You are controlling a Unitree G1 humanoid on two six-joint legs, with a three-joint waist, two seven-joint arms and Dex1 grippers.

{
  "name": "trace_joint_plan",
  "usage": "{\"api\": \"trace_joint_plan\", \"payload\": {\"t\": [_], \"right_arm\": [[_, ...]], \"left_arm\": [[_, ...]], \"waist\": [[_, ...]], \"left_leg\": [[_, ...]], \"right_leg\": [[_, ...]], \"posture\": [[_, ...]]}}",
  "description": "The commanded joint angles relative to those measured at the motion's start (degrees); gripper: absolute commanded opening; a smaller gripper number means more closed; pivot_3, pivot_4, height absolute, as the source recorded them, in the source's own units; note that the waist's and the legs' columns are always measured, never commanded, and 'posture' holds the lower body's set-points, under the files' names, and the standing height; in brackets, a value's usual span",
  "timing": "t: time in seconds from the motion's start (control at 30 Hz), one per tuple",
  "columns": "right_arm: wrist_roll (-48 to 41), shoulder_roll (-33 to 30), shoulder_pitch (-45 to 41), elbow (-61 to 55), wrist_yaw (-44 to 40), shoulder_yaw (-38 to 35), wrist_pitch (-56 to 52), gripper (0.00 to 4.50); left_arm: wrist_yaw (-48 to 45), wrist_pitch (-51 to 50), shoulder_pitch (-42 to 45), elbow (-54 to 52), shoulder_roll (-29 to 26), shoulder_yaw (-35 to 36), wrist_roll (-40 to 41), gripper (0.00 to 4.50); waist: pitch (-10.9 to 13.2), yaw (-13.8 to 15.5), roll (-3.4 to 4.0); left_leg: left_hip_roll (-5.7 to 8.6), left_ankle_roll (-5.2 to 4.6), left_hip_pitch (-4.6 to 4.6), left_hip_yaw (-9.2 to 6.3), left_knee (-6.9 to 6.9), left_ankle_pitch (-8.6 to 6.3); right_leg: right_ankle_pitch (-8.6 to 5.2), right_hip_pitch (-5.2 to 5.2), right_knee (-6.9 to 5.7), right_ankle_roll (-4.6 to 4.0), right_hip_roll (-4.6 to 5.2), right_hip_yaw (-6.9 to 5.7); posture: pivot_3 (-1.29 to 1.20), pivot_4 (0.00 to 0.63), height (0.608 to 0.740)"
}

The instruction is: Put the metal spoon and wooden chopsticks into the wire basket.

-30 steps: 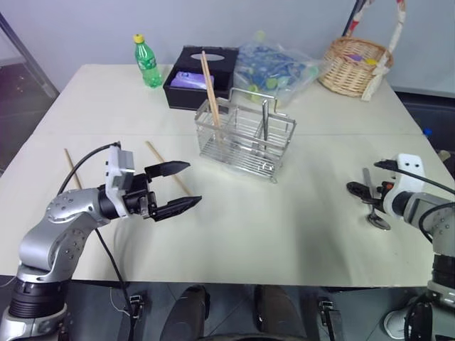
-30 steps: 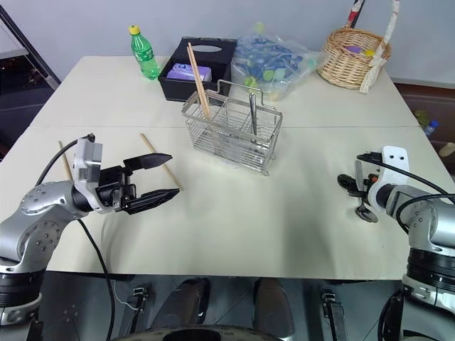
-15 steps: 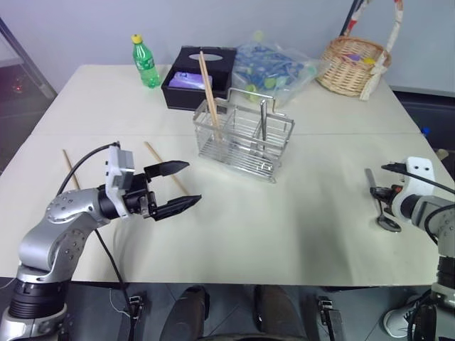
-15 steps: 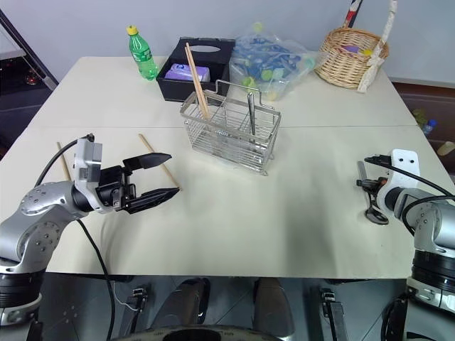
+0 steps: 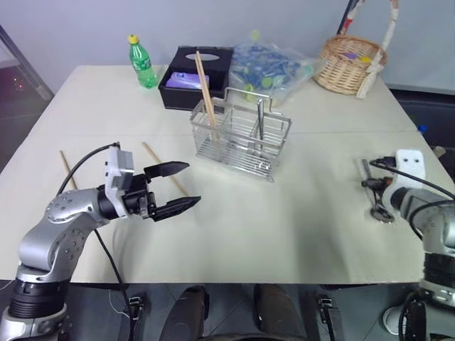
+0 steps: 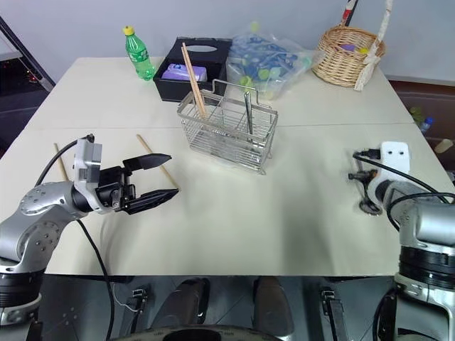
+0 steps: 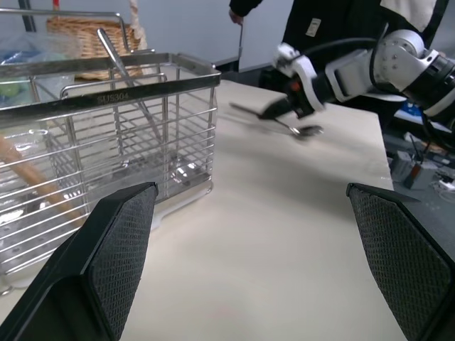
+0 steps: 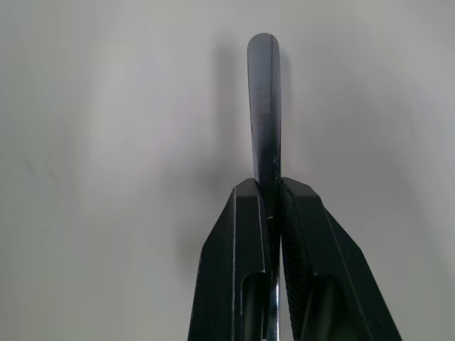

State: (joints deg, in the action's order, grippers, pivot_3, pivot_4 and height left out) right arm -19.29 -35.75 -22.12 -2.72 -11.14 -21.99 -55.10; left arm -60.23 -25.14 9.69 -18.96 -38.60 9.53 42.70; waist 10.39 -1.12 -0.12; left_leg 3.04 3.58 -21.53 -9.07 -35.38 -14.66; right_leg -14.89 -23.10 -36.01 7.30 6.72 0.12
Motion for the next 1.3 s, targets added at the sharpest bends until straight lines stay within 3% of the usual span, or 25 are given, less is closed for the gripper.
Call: {"api": "trace_joint_plan", "payload": {"t": [0.03,0.27,0.4,0.6,0.87,1.3], "right_arm": [[1.2,0.6,-3.9,-4.6,1.0,0.0,7.0,0.01],[5.1,2.3,-12.9,-5.7,2.0,4.0,21.3,0.01],[3.8,6.6,-19.1,-6.9,1.0,6.0,28.6,0.01],[-2.1,16.8,-25.4,-8.9,0.8,8.1,30.2,0.01],[-6.7,26.1,-26.2,-10.5,0.6,12.9,29.3,0.01],[-5.2,31.8,-20.6,-6.7,-1.3,18.0,33.1,0.01]], "left_arm": [[-1.3,3.0,1.0,1.1,-0.6,1.2,-1.4,4.50],[-4.0,4.8,2.9,4.1,-1.2,1.2,-2.7,4.50],[-4.4,5.5,4.2,5.5,-0.8,0.9,-3.5,4.50],[-4.2,5.6,4.8,5.5,-0.1,0.4,-3.9,4.50],[-3.6,5.3,4.1,4.9,0.2,0.8,-4.4,4.50],[0.0,4.5,1.9,2.1,0.9,1.7,-3.6,4.50]], "waist": [[0.0,0.1,0.02],[0.0,0.2,0.04],[0.1,-0.1,0.06],[0.1,-0.1,0.07],[0.1,-0.1,0.09],[0.1,-0.2,0.10]], "left_leg": [[0.00,0.00,-0.02,0.00,0.01,0.00],[0.03,0.02,-0.24,-0.01,0.05,0.01],[0.00,0.05,-0.26,-0.02,0.06,0.03],[0.00,0.08,-0.24,-0.05,0.08,0.05],[0.02,0.12,-0.25,-0.11,0.10,0.07],[0.01,0.17,-0.21,-0.11,0.12,0.10]], "right_leg": [[0.00,-0.04,-0.01,0.00,0.00,0.00],[0.01,-0.23,0.03,0.01,0.03,0.01],[0.02,-0.33,-0.06,0.00,0.01,0.01],[0.03,-0.33,-0.07,-0.01,-0.01,0.03],[0.05,-0.38,-0.13,-0.05,-0.02,0.03],[0.07,-0.41,-0.19,-0.07,-0.02,0.03]], "posture": [[0.00,0.150,0.740],[0.00,0.150,0.740],[0.00,0.150,0.740],[0.00,0.150,0.740],[0.00,0.150,0.740],[0.00,0.150,0.740]]}}
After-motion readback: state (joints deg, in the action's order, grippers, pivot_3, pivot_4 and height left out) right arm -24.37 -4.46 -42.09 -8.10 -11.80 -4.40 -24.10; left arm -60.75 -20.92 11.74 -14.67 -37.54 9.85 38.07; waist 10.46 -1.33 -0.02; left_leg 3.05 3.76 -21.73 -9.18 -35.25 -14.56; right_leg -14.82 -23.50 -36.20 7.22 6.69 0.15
